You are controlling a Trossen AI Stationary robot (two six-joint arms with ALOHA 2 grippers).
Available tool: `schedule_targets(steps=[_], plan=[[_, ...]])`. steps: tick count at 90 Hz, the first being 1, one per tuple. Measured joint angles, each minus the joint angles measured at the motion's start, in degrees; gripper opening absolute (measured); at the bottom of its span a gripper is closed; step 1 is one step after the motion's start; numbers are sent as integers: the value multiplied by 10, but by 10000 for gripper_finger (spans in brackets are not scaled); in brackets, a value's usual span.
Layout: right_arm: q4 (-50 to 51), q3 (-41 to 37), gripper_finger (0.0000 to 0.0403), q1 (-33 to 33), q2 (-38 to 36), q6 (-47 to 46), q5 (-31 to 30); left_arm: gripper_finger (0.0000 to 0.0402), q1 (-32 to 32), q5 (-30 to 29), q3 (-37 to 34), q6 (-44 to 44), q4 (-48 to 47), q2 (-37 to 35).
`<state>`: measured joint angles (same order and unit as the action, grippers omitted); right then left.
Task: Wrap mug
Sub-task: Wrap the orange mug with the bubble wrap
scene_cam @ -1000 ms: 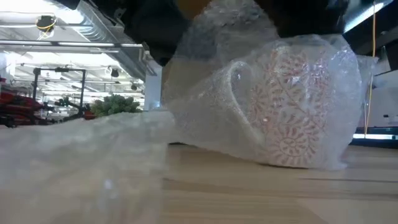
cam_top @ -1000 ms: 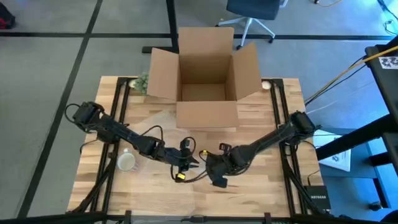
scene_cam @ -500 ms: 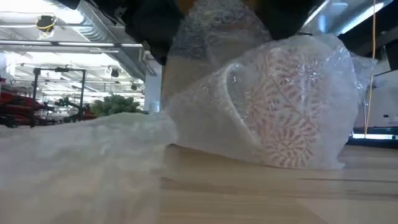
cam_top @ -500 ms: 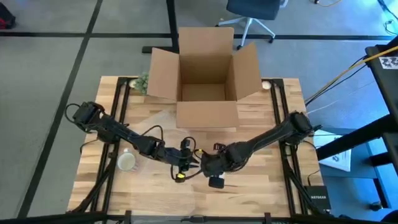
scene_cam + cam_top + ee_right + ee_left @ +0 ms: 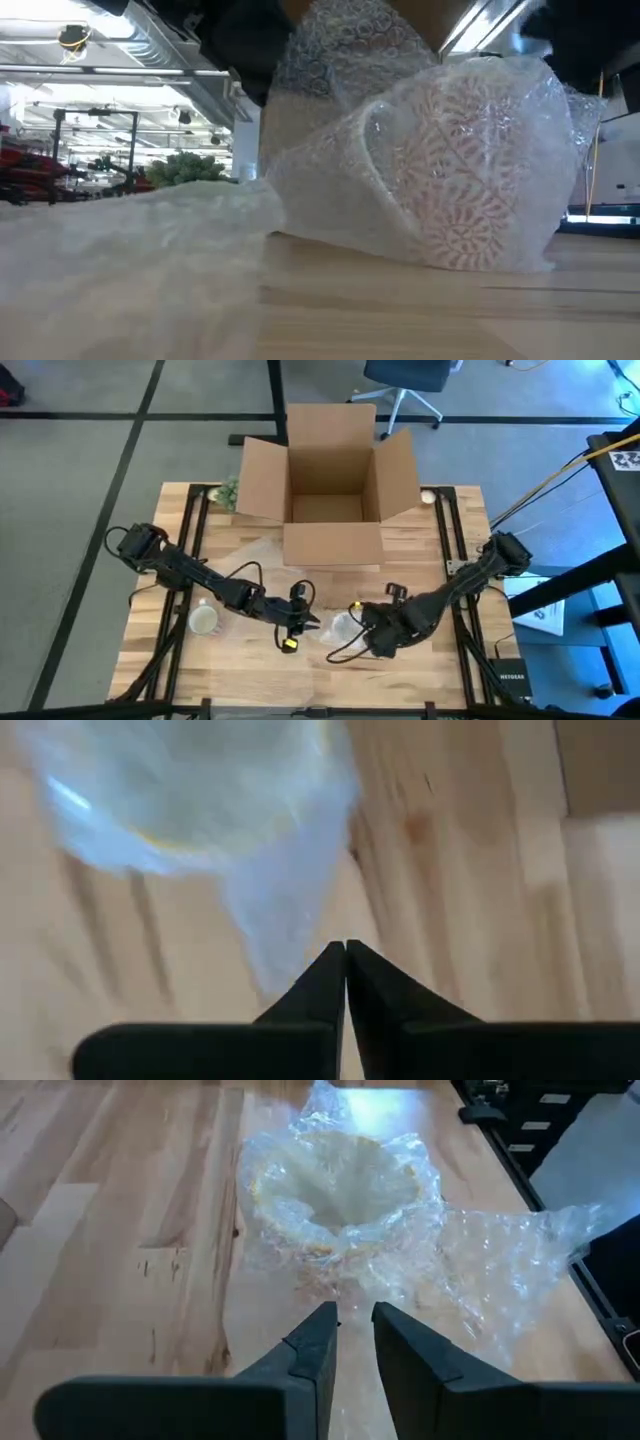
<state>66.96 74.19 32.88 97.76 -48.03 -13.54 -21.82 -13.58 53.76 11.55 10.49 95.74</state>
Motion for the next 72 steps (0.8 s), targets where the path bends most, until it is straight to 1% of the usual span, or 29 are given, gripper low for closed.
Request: schedule_targets(steps=[9, 17, 23, 36, 44, 64, 72], plan=[[-65, -60, 0, 2, 3, 0, 11, 54, 0, 0, 0, 0, 2, 0], [-116, -70, 0, 2, 1, 1, 14, 54, 0, 0, 0, 0, 11, 0], [-131, -61, 0, 2, 0, 10, 9, 54, 0, 0, 0, 0, 16, 0], [-131, -13, 0, 2, -1, 49, -25, 54, 2, -1, 0, -2, 23, 0], [-151, 7, 0, 1, -1, 74, -40, 54, 2, -1, 0, -2, 22, 0], [-243, 12, 0, -4, 6, 131, -55, 53, 2, -1, 0, -2, 22, 0], [-236, 11, 0, -8, 12, 135, -54, 53, 2, -1, 0, -2, 23, 0]])
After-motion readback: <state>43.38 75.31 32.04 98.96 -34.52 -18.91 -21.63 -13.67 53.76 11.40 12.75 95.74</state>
